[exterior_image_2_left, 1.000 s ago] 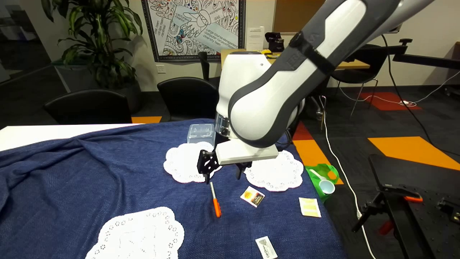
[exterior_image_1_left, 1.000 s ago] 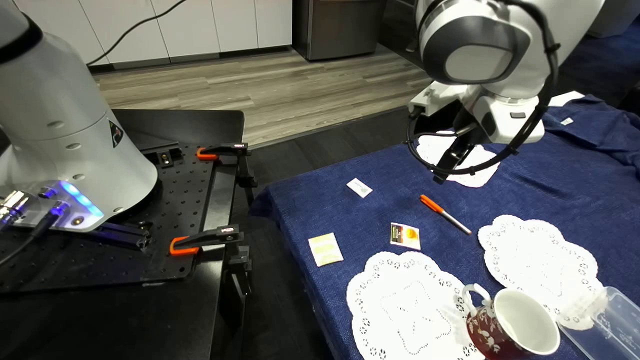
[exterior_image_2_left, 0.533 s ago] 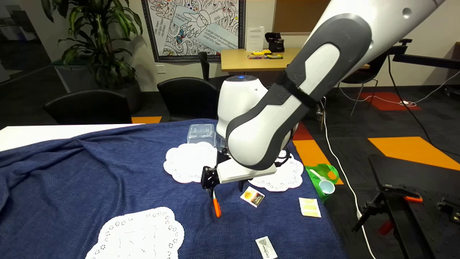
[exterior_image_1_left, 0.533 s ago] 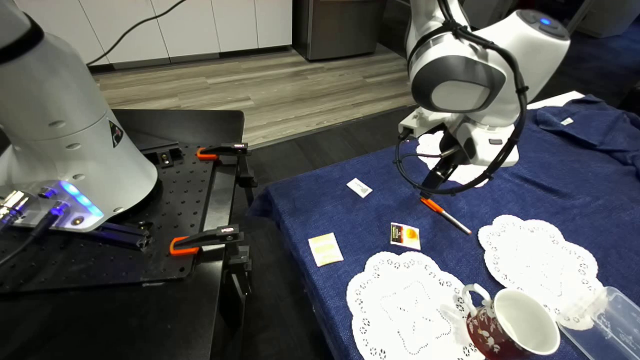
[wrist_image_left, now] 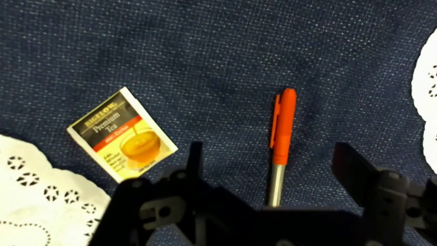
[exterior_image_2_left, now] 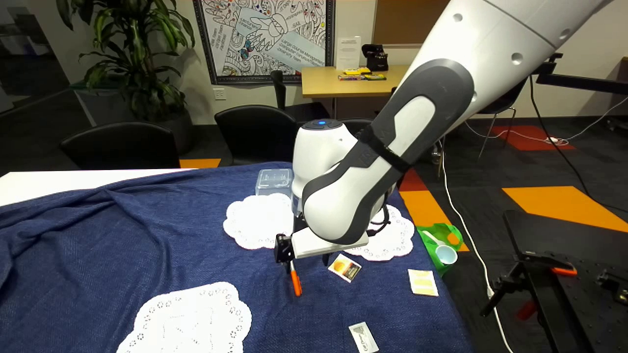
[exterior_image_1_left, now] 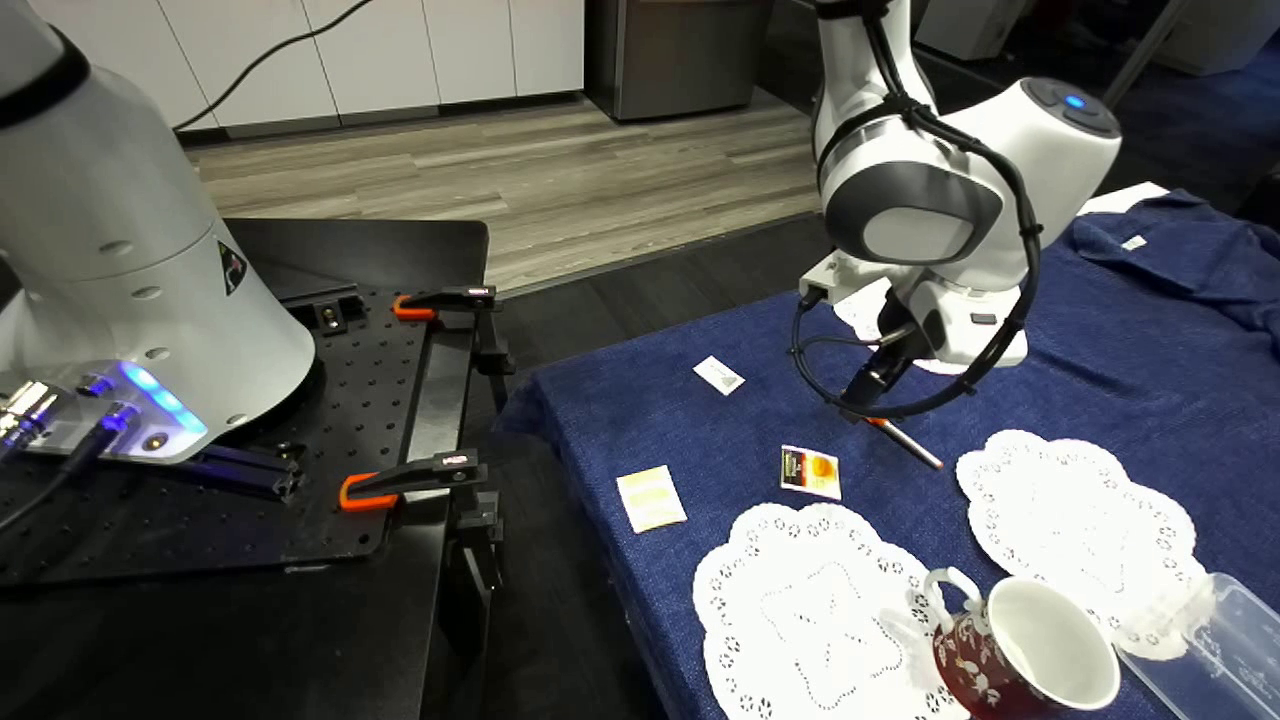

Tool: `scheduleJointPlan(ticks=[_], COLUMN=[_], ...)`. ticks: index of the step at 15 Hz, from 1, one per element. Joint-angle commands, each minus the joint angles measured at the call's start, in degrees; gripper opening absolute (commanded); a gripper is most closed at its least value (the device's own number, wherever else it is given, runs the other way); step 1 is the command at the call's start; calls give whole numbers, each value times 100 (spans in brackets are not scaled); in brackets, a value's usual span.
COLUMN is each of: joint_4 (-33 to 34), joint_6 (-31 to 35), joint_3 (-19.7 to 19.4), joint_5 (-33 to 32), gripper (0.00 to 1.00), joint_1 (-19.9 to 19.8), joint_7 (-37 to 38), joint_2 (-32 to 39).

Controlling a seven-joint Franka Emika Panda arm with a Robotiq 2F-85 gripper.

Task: Put the marker into the mug.

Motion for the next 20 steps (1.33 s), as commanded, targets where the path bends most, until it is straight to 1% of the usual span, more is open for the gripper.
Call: scheduleJointPlan(ticks=[1,2,3,5,9,10,11,12,13,16,17,18,19,20], joint_4=[324,384,431,530,707,749,790,833,873,973,998,1017,1040,1063], joint_6=[3,-7,-19,-25,-75,-92,-102,-111,-119,-138,-144,-151,-155,-159], joint_3=[-138,-143,-143,-141,-174,-185,-193,-202,-204,-215,-219,-223,-224,-226], joint_5=[101,99,95,99,95,92,88,83,77,68,63,60,58,58], gripper=[88,80,83,79,74,70,69,62,63,51,43,42,37,29], joint_1=[148,154,155,145,142,144,145,148,143,140,139,139,138,137], joint_7=[218,263,282,285,314,327,351,406,420,481,495,499,498,498], joint_2=[248,299,338,424,589,625,661,695,727,801,818,830,845,858])
